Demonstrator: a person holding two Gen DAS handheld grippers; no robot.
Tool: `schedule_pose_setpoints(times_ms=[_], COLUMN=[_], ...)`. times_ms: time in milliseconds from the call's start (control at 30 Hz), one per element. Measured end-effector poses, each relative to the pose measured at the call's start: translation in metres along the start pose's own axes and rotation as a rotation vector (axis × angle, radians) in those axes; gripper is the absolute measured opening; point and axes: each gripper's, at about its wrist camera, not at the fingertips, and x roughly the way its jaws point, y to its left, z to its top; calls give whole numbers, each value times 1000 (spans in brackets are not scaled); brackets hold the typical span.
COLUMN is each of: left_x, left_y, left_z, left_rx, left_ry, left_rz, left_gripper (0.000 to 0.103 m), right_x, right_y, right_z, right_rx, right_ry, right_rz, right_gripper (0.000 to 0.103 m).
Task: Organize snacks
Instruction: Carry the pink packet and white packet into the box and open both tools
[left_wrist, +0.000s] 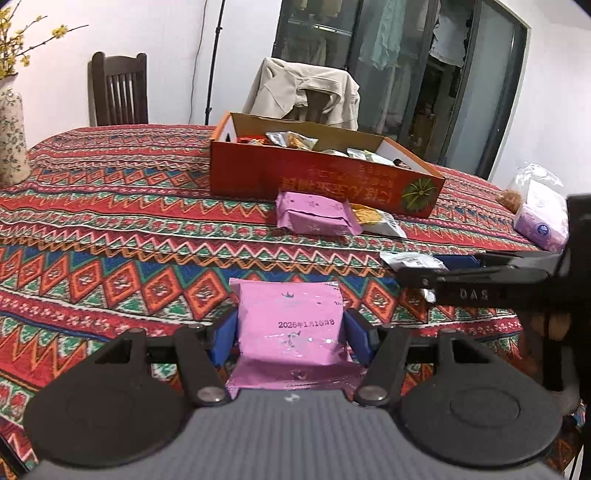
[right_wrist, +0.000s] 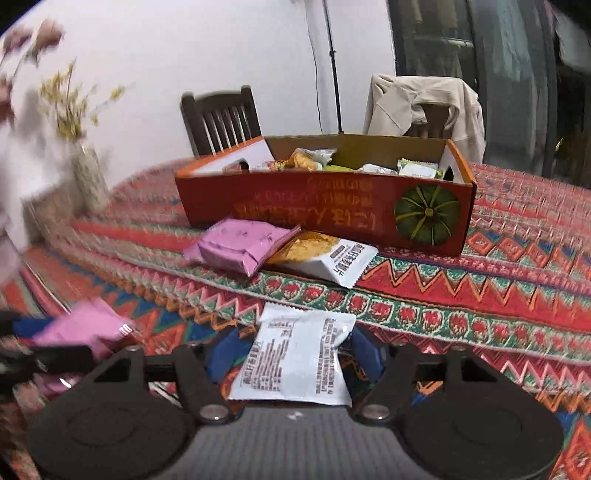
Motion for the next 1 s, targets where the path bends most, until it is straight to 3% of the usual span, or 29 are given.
schedule_pose_setpoints(times_ms=[67, 133, 400, 633, 800, 1000], left_x=[-2, -3, -3, 0, -10, -7], left_y=[1, 0, -22, -32, -20, -7], left_z=[-1, -4, -8, 1, 40, 110], left_rx=[-7, -10, 16, 29, -13, 68], left_ry=[7, 17, 35, 28, -50, -177], left_rz=[-5, -30, -98, -129, -192, -171], left_gripper=[62, 62, 62, 62, 62, 62], right_x=[-3, -13, -80, -91, -99, -110], right_y=[7, 11, 13, 11, 10, 1], right_z=[-4, -10, -56, -61, -45, 10], right_rx=[-39, -78, -49, -45, -68, -121], right_ry=[8, 23, 31, 18, -37, -147], right_rz=[-18, -12, -42, -50, -10, 33], right_gripper=[50, 48, 48, 48, 48, 48])
